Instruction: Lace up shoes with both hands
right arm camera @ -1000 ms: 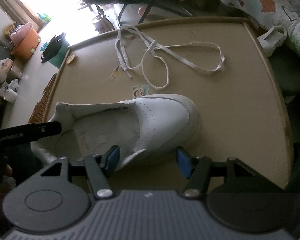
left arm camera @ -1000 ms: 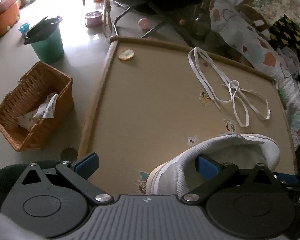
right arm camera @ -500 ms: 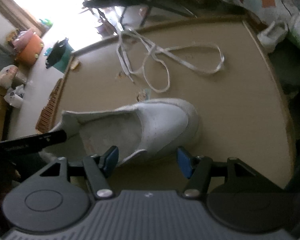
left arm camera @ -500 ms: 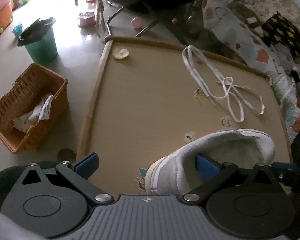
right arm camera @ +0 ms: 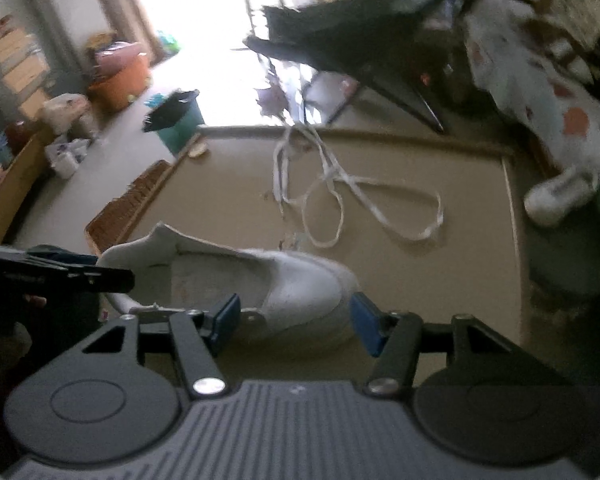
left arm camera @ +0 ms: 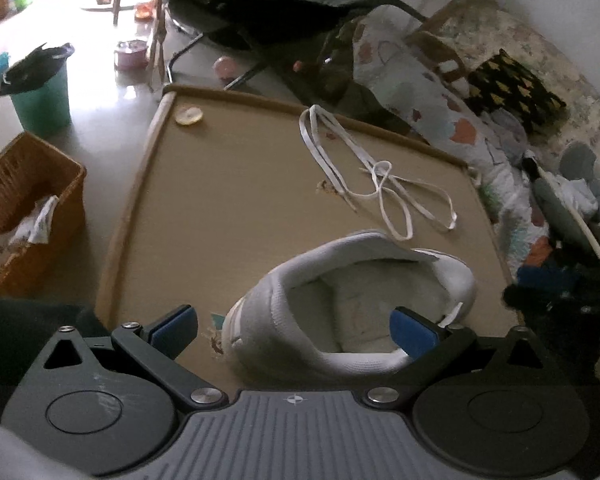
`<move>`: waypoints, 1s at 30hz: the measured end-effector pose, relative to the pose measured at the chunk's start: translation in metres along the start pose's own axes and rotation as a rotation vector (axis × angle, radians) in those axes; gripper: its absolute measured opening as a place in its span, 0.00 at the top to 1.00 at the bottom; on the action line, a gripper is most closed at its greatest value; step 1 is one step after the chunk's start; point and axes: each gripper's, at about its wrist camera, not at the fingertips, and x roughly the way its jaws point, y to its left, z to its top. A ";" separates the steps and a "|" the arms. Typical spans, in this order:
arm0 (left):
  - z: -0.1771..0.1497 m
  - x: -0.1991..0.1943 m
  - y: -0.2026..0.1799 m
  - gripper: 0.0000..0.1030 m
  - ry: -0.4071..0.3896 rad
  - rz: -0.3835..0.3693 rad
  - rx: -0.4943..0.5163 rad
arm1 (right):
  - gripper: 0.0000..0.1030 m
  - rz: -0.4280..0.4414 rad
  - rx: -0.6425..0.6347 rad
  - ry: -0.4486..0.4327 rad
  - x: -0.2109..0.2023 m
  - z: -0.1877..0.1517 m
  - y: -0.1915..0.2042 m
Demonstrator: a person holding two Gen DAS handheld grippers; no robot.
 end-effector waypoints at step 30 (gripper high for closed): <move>-0.005 0.026 0.001 0.00 -0.032 -0.161 -0.064 | 0.79 -0.031 -0.625 0.133 0.118 0.082 -0.028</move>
